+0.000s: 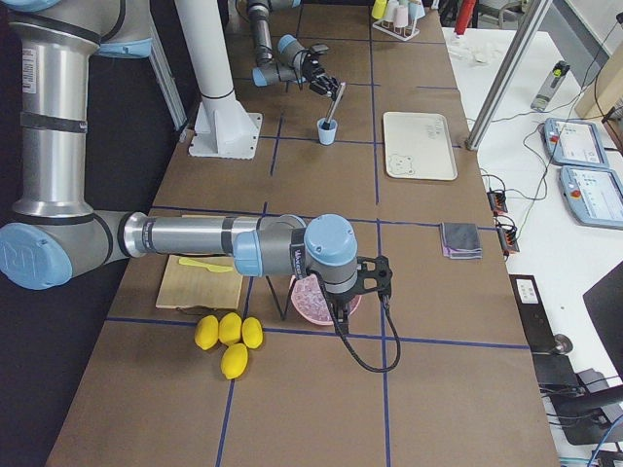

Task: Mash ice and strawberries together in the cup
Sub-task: 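Lower the pestle into the light-blue cup and press down on the contents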

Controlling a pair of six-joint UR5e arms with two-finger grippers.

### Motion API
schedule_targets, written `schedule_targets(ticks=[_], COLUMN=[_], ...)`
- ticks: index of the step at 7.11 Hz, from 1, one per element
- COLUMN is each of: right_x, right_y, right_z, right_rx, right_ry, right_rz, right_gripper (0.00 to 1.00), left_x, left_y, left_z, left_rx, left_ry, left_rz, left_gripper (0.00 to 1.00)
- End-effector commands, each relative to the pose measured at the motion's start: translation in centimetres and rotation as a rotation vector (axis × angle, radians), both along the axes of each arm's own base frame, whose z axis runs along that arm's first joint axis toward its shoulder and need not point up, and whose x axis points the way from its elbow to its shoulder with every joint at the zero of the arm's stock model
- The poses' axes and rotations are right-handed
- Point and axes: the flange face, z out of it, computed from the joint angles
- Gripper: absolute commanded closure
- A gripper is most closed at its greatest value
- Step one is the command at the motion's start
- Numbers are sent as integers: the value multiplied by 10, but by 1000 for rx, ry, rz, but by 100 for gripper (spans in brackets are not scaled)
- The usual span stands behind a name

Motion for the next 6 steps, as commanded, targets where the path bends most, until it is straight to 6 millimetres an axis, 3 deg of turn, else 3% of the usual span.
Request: schedule_targets(ticks=[1, 5, 6], right_x=[0, 0, 0], right_y=[0, 0, 0], right_z=[-1, -1, 0], right_rx=[1, 1, 0], right_ry=[0, 0, 0], right_rz=[0, 0, 0], right_gripper=[1, 1, 1], left_x=[3, 6, 6], left_y=[-1, -1, -2], left_z=[4, 6, -3], left_rx=[-2, -4, -1], left_ry=[-10, -15, -3], left_rz=[1, 3, 1], left_gripper=[100, 100, 100])
